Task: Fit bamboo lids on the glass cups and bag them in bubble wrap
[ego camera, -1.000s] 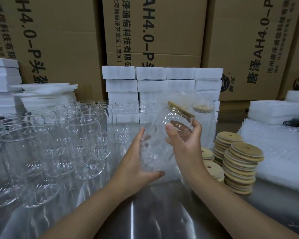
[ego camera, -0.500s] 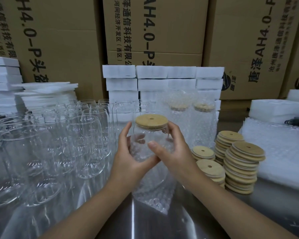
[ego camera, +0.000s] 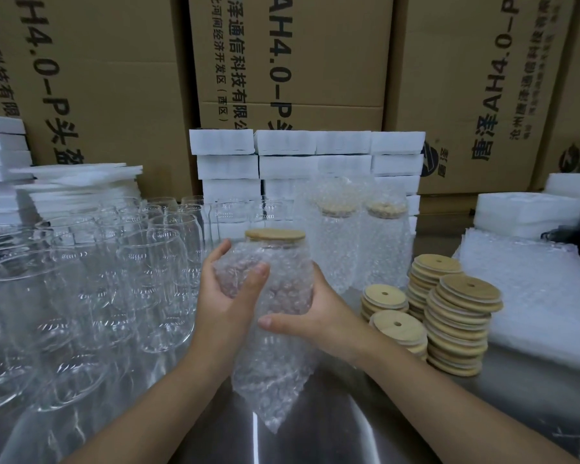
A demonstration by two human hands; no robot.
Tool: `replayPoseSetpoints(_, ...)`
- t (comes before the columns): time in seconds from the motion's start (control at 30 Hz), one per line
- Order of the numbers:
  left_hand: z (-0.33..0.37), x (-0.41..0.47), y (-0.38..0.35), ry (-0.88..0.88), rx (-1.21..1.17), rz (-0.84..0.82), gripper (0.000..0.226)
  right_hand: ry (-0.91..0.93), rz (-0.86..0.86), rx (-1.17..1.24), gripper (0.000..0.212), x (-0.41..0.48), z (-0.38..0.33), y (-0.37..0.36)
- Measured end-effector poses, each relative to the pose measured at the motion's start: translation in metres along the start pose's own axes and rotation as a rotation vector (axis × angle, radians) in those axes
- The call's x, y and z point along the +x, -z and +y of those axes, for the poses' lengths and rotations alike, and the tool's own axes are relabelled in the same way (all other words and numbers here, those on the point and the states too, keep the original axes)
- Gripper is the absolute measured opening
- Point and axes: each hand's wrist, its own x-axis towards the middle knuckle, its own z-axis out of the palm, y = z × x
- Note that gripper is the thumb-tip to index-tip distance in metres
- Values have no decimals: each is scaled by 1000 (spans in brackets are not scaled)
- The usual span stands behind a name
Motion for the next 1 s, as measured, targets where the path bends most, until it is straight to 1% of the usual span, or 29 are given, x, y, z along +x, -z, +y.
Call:
replayPoseSetpoints(0.1, 0, 3, 2, 14, -15, -55, 103, 62, 136, 59, 88, 2, -4, 1)
replayPoseSetpoints(0.13, 0, 3, 2, 21, 7, -79, 104, 82, 181, 72, 87, 2, -6, 2)
replayPoseSetpoints(0.2, -1, 2, 1, 21, 84, -142, 103, 109, 265, 65, 84, 1, -10, 6)
replayPoseSetpoints(0.3, -5, -5, -4, 49, 226, -278, 101, 148, 388, 58, 70, 0, -17, 12)
replayPoseSetpoints(0.33, -8, -7, -5, 49, 271, -309, 98, 159, 425, 63, 70, 0, -19, 13)
replayPoseSetpoints(0.37, -10, -7, -5, 36, 316, -326, 93, 170, 451, 71, 75, 0, -21, 14)
replayPoseSetpoints(0.43, -13, -7, -5, 18, 385, -339, 88, 179, 469, 92, 90, 0, -23, 14)
replayPoseSetpoints(0.5, -15, -6, -4, 21, 385, -354, 88, 193, 468, 79, 96, -1, -25, 13)
replayPoseSetpoints(0.6, -16, -5, -3, 15, 381, -391, 92, 163, 459, 13, 112, -3, -26, 9)
replayPoseSetpoints(0.67, -15, -6, -3, 16, 373, -406, 98, 165, 444, -5, 116, -4, -25, 7)
replayPoseSetpoints(0.77, -13, -8, -4, -1, 415, -377, 105, 198, 417, -4, 112, -6, -26, 4)
replayPoseSetpoints(0.83, -13, -9, -3, -8, 430, -361, 107, 231, 414, -12, 102, -7, -26, 3)
replayPoseSetpoints(0.9, -14, -9, -3, -5, 461, -342, 123, 269, 428, -37, 90, -9, -30, 2)
replayPoseSetpoints(0.93, -14, -9, -3, -4, 472, -334, 129, 287, 436, -51, 87, -10, -32, 2)
replayPoseSetpoints(1.0, -15, -10, -3, -13, 476, -319, 133, 319, 451, -56, 85, -12, -33, 2)
